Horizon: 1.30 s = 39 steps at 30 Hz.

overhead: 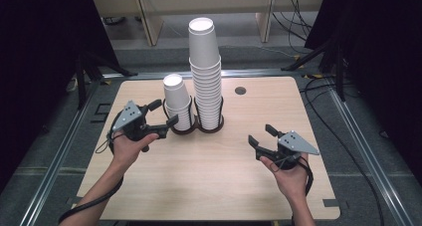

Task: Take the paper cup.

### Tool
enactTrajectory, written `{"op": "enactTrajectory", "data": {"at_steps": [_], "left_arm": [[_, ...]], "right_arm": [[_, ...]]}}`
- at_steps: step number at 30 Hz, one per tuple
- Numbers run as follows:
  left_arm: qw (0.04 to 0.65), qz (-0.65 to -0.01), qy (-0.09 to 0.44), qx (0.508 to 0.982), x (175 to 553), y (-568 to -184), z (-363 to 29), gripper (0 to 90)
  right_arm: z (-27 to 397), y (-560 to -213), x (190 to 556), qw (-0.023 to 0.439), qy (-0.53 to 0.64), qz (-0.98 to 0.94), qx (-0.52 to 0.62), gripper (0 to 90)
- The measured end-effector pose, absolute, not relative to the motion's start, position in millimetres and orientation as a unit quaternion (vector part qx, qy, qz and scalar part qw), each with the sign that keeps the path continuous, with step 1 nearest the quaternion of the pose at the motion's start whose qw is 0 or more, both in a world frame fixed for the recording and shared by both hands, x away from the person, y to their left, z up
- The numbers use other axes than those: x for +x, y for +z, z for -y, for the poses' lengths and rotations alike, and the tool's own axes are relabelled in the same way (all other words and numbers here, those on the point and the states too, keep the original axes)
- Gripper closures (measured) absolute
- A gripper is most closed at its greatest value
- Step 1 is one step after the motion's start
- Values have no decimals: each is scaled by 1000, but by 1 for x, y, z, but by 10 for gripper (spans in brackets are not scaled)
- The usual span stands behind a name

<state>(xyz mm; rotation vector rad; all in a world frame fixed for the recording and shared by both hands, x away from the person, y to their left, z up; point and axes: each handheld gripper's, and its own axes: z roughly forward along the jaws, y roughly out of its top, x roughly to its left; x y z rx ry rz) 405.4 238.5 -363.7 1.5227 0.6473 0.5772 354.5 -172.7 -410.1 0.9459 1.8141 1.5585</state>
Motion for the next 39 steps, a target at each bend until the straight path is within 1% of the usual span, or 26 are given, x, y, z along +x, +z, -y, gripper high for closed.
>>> {"op": "enactTrajectory", "data": {"at_steps": [2, 3, 4, 5, 6, 10, 13, 14, 15, 19, 23, 24, 25, 26, 31, 34, 35, 36, 37, 39], "left_arm": [[642, -272, 257, 670, 417, -351, -227, 144], [642, -272, 257, 670, 417, -351, -227, 144], [641, -262, 265, 670, 420, -348, -225, 144], [643, -262, 265, 669, 424, -345, -220, 144], [638, -256, 268, 675, 432, -339, -212, 144], [634, -255, 268, 678, 446, -331, -199, 144], [634, -253, 267, 680, 452, -326, -192, 144], [638, -256, 262, 678, 457, -323, -187, 144], [638, -256, 262, 678, 457, -323, -187, 144], [636, -260, 263, 677, 471, -317, -176, 144], [633, -264, 264, 678, 481, -314, -170, 143], [634, -264, 264, 677, 484, -314, -169, 143], [634, -265, 264, 677, 485, -313, -169, 143], [636, -265, 263, 675, 486, -313, -168, 143], [638, -264, 257, 676, 490, -311, -163, 140], [638, -268, 254, 676, 494, -311, -160, 90], [639, -269, 252, 675, 495, -311, -160, 84], [639, -269, 251, 675, 496, -311, -159, 75], [639, -270, 251, 675, 498, -311, -159, 70], [640, -272, 249, 674, 500, -310, -159, 72]], "right_arm": [[170, -400, 358, 283, 582, -674, 357, 278], [170, -393, 364, 290, 582, -677, 343, 276], [168, -389, 365, 283, 588, -673, 348, 276], [168, -383, 370, 293, 589, -674, 337, 274], [165, -377, 372, 289, 589, -673, 342, 269], [157, -351, 388, 291, 600, -669, 328, 251], [153, -340, 396, 287, 610, -666, 321, 243], [150, -330, 403, 294, 606, -669, 315, 235], [150, -330, 403, 294, 606, -669, 315, 235], [140, -311, 420, 299, 607, -672, 300, 225], [129, -299, 430, 283, 620, -668, 299, 218], [128, -296, 432, 290, 618, -670, 290, 217], [123, -292, 435, 278, 625, -669, 292, 216], [122, -287, 438, 289, 618, -673, 285, 214], [112, -275, 449, 280, 622, -675, 281, 202], [104, -266, 457, 268, 627, -676, 280, 190], [101, -264, 460, 263, 628, -677, 280, 186], [99, -262, 463, 268, 626, -680, 274, 179], [93, -258, 468, 259, 624, -684, 275, 166], [92, -257, 470, 258, 624, -684, 275, 165]]}}
